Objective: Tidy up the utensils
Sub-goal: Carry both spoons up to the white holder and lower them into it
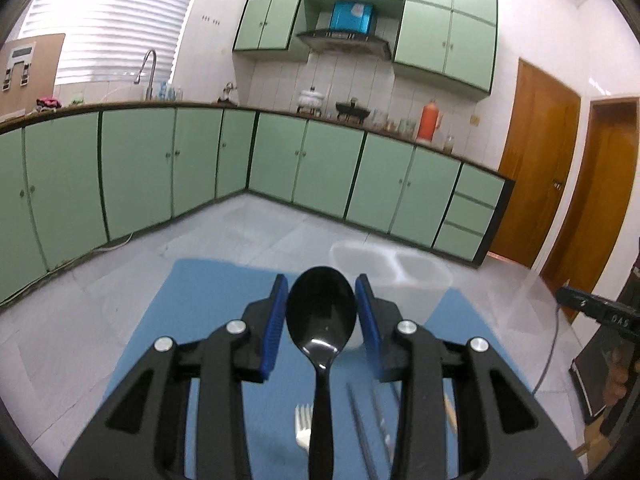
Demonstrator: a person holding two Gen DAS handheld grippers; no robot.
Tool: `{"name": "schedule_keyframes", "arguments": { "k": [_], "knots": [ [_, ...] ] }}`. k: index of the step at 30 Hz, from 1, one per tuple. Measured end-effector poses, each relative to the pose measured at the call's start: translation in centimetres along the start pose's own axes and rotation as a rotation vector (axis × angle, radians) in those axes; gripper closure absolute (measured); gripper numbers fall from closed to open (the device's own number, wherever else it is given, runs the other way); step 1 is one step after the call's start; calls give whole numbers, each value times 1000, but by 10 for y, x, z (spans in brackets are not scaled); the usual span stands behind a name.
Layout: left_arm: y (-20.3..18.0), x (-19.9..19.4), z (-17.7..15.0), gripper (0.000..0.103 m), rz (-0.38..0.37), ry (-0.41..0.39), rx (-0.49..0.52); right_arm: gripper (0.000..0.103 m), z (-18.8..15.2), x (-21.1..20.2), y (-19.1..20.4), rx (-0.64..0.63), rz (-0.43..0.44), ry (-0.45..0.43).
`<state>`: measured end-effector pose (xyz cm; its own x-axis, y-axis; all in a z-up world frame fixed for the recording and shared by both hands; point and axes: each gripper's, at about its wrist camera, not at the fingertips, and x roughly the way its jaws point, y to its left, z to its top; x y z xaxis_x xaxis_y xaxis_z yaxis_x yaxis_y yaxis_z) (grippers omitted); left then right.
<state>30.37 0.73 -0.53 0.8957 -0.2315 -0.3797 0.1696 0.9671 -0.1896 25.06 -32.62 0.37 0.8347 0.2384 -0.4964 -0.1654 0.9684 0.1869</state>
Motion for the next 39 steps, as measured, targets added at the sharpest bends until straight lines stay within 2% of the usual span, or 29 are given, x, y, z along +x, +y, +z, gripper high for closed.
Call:
{"name": "schedule_keyframes", "arguments": {
  "k": [4,9,14,17,21,26,33,39],
  "knots": [
    [-16,2,26,70,-32,-65,7,75,25,4,8,-15,30,-57],
    [-41,29,64,70,-77,-136,22,75,73,27,27,-37,74,-143],
    [-64,72,99,70,-129,-192,5,75,112,63,46,-80,51,-219],
    [-70,98,103,70,-142,-204,-3,75,125,90,52,-87,41,-239],
    [-68,134,97,70,-151,-188,-26,75,125,125,52,-69,43,-226],
    [-59,166,69,70,-134,-130,-34,75,101,161,49,-62,33,-154],
    [-41,169,34,69,-106,-83,-15,75,65,169,41,-39,57,-99],
    [-29,173,16,68,-94,-28,-20,75,52,175,36,-28,70,-49]
  ]
}}
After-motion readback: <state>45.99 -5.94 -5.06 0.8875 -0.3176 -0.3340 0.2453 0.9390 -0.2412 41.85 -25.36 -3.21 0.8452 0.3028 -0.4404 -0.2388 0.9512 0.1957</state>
